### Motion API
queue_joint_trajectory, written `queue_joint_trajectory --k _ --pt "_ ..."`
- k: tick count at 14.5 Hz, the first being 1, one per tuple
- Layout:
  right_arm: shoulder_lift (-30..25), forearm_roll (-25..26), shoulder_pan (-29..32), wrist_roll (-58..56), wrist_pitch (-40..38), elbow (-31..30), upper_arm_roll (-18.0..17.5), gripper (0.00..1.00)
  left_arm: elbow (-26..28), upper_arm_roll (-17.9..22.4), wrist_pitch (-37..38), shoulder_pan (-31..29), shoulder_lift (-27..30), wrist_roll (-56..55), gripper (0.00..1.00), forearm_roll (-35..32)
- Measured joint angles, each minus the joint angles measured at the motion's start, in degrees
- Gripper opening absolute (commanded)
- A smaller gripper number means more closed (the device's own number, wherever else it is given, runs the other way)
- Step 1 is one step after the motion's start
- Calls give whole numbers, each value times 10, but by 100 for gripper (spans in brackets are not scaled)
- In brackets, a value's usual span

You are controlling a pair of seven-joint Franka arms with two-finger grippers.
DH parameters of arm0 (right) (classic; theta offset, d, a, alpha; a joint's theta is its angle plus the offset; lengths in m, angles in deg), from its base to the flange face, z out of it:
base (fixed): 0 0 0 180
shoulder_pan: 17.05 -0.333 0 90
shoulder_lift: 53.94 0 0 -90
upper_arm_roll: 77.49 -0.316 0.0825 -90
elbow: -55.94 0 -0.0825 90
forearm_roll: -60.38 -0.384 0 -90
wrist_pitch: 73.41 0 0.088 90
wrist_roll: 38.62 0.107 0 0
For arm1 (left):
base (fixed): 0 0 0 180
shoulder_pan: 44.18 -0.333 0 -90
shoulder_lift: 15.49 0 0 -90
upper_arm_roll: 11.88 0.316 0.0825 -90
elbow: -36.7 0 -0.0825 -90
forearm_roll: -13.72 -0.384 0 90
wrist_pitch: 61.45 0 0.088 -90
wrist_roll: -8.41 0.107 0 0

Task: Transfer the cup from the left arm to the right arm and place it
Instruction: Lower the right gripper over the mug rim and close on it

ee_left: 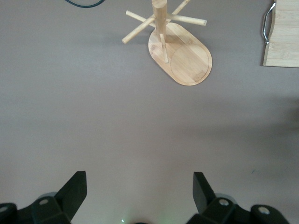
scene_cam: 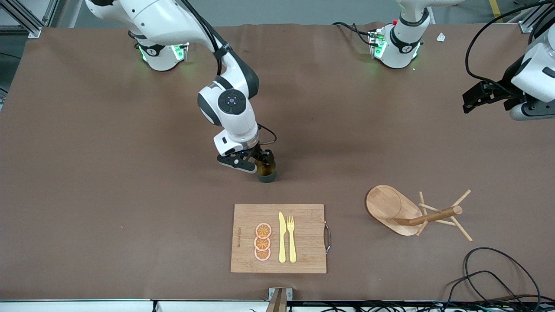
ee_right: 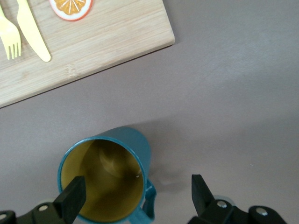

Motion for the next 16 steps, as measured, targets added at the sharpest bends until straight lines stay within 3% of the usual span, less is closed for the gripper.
queue_joint_trajectory --k 7,16 --pt "20 9 0 33 8 17 3 100 0 20 7 -1 9 2 100 0" --pt "38 39 0 39 7 16 6 80 -2 18 7 1 9 3 100 0"
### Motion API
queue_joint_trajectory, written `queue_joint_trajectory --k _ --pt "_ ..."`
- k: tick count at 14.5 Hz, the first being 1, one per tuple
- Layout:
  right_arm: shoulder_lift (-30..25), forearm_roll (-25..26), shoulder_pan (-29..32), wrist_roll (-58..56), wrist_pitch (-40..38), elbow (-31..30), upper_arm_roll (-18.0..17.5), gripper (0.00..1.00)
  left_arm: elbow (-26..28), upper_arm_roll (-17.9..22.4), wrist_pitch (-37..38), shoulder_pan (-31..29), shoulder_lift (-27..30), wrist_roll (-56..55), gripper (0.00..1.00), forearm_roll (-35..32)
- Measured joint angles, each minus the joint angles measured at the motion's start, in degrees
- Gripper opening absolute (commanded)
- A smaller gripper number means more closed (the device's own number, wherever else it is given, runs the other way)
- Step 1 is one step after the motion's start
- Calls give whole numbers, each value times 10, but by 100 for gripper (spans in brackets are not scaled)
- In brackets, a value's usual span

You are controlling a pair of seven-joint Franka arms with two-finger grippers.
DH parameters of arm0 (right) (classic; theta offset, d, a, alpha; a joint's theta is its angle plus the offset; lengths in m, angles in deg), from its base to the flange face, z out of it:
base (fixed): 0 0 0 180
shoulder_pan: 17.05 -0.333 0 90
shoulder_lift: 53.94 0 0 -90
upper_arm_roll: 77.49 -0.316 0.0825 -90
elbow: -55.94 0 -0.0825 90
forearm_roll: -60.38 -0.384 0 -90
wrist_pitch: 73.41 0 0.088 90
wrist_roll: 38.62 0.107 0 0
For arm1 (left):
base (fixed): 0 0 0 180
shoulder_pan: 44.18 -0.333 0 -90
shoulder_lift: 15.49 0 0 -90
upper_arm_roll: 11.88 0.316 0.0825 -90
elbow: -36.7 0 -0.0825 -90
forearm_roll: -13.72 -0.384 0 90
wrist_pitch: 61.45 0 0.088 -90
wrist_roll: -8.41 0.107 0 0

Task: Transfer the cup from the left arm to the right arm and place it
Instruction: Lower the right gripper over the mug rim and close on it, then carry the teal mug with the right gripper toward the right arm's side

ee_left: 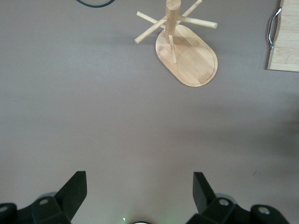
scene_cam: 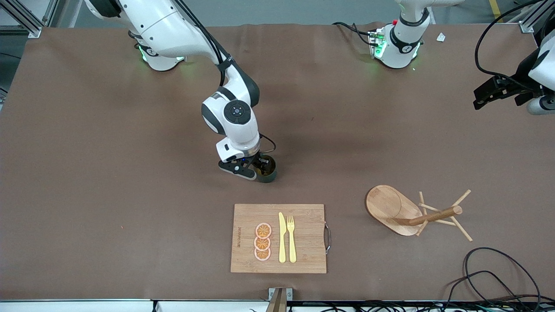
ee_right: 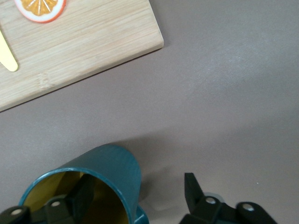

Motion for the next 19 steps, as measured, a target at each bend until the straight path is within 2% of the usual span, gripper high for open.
queue_joint_trajectory --k 3,6,13,15,19 --pt "0 0 0 7 0 0 0 66 0 -1 0 0 0 0 100 0" --pt "0 1 -3 13 0 0 0 47 0 -1 0 1 0 0 100 0" --pt "0 1 -9 22 0 0 0 19 0 -1 0 0 0 0 100 0" --pt "0 1 -10 24 0 0 0 4 0 -1 0 0 0 0 100 0" --pt "0 1 -10 25 0 1 0 0 0 -1 0 1 0 0 100 0"
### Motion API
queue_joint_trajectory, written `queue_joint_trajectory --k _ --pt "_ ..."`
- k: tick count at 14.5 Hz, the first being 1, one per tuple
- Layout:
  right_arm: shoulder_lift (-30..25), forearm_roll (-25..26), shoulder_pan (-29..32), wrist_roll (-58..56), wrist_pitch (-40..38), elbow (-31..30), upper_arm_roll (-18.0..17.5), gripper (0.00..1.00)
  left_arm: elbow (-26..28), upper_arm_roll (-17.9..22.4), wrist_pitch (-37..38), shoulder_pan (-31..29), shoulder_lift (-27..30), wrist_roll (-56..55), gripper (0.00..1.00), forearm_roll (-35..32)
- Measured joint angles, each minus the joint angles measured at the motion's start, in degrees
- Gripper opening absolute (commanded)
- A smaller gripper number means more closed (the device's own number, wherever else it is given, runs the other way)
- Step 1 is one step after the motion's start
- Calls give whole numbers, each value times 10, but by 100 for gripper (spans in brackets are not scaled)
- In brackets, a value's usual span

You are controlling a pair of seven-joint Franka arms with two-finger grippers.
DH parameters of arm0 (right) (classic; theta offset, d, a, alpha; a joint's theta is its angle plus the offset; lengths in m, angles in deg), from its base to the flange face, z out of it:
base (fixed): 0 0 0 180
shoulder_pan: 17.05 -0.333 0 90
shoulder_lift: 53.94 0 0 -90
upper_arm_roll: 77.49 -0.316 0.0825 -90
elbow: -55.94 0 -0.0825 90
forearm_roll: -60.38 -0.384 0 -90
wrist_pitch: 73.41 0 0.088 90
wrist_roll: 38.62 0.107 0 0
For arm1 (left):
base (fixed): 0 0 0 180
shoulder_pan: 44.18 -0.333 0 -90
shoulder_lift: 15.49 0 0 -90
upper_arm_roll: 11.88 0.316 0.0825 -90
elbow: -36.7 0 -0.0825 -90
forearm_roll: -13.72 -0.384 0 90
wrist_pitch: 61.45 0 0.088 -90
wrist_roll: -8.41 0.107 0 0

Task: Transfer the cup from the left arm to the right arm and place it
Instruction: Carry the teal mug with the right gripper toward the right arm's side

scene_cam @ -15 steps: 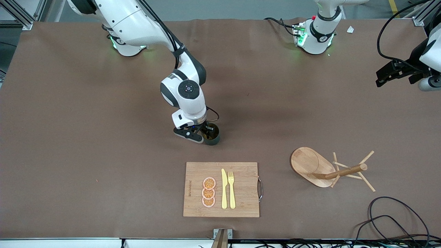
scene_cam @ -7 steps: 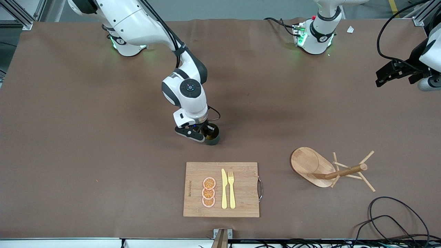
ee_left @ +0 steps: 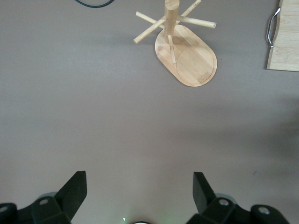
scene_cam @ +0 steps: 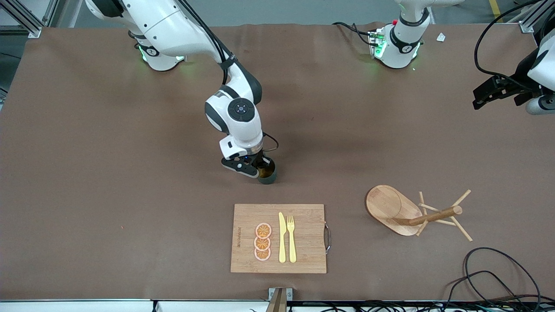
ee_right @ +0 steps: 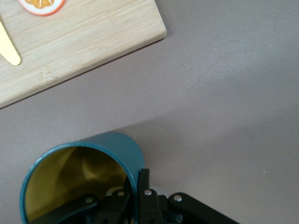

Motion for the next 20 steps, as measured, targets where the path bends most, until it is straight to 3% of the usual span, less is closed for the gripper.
queue_joint_trajectory --k 10,15,20 --pt "-7 1 1 -36 -10 8 2 0 0 0 0 0 -1 0 100 0" --pt "-79 2 50 -239 -130 7 9 0 0 0 0 0 -2 0 100 0" --pt "-135 2 128 -467 -85 -81 11 0 0 -1 0 1 -2 0 100 0"
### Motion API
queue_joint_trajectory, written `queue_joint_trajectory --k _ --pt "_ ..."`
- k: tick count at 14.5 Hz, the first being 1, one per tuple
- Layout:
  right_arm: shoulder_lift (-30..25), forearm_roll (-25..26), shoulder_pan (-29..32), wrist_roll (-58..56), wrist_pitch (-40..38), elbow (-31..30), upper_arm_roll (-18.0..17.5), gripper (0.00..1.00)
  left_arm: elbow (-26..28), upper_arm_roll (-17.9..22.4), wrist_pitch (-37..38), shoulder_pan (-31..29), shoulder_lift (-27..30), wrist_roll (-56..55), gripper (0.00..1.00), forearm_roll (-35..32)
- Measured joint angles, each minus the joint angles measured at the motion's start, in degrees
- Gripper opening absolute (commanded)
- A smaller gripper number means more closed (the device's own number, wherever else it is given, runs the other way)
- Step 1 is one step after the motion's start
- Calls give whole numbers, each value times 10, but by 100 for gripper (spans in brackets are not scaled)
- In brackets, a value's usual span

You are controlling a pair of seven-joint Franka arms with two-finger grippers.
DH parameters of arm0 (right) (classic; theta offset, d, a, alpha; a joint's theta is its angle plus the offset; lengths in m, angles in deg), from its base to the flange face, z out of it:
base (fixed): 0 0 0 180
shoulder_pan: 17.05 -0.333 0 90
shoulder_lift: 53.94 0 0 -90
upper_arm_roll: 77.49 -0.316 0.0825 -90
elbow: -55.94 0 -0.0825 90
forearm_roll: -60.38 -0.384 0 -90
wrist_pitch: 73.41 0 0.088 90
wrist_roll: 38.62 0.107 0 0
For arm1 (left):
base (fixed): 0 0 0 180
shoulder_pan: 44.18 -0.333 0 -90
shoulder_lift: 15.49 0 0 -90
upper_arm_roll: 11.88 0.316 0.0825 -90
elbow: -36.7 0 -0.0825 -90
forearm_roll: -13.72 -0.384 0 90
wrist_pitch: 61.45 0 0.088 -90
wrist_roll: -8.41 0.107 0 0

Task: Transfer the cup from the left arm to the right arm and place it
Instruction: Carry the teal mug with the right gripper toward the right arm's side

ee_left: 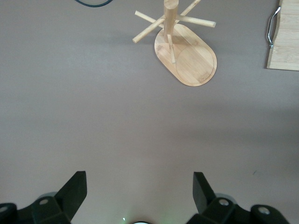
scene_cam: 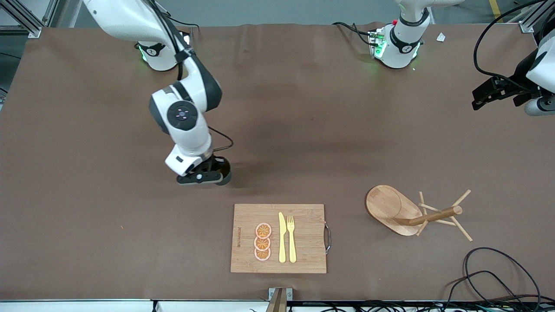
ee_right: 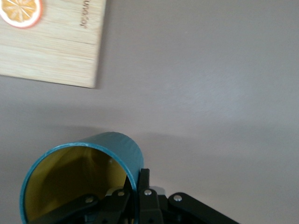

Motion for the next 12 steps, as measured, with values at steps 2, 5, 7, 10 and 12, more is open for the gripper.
queue_joint_trajectory --k 2,5,7,10,12 --pt "-30 0 40 -82 27 -42 0 0 0 -5 0 1 0 0 100 0" --pt "-99 0 103 -197 23 -98 1 0 0 -10 0 2 0 -1 100 0" --pt "-147 0 133 -272 13 -136 0 0 0 -11 0 2 0 -1 100 0" --pt "-186 0 165 -393 10 -185 0 0 0 -18 0 2 0 -1 100 0" --pt "-189 0 169 -463 11 -209 0 0 0 -18 0 2 0 -1 100 0"
